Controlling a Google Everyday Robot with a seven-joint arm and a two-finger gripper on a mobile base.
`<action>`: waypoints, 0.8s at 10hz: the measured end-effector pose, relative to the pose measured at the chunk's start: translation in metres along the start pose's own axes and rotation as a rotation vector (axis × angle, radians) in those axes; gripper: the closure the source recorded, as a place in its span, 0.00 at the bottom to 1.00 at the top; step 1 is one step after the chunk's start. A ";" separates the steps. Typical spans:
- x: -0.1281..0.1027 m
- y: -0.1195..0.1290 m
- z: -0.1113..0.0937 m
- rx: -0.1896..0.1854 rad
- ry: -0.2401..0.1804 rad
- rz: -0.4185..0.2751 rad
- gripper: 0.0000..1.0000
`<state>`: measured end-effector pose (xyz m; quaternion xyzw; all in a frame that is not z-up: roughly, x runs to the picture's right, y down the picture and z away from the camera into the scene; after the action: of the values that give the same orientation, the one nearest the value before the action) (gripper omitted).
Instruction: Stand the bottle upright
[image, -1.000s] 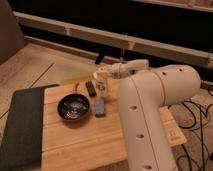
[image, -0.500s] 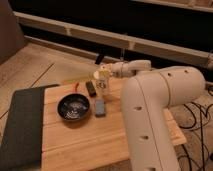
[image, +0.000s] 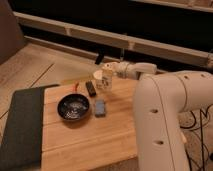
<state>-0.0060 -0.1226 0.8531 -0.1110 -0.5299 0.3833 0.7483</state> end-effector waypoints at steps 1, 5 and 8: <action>0.001 0.004 0.002 -0.009 -0.013 -0.011 1.00; 0.015 0.008 0.002 -0.017 -0.032 -0.014 1.00; 0.036 0.009 0.005 -0.015 -0.016 0.024 0.98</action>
<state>-0.0091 -0.0929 0.8757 -0.1201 -0.5375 0.3892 0.7384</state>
